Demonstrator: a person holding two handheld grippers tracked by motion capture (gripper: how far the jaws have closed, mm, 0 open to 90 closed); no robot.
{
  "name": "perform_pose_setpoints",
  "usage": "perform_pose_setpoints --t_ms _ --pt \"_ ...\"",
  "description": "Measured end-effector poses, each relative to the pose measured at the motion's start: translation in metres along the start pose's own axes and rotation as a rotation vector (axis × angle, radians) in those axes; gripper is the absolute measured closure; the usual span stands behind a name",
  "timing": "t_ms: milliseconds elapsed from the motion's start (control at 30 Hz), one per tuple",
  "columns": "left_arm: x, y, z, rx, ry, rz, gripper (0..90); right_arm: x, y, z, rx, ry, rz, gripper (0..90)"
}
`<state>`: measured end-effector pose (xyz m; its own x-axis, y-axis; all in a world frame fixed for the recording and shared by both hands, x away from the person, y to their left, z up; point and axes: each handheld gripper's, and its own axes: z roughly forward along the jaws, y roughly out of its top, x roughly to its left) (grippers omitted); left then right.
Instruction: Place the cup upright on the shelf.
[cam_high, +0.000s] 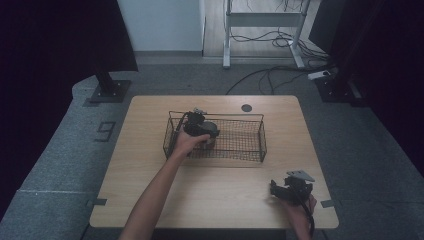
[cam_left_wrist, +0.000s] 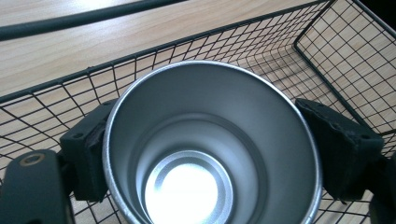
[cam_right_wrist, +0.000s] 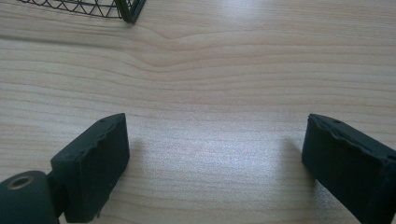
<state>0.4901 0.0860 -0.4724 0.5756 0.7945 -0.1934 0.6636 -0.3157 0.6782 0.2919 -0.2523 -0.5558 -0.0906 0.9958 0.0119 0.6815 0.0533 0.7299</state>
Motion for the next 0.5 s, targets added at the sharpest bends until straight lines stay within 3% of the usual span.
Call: perform_pose_setpoints --t_ms 500 --pt "-0.0011 -0.004 0.0087 0.038 0.007 0.0 14.2 0.0 0.0 0.0 0.0 0.0 0.0 7.5"
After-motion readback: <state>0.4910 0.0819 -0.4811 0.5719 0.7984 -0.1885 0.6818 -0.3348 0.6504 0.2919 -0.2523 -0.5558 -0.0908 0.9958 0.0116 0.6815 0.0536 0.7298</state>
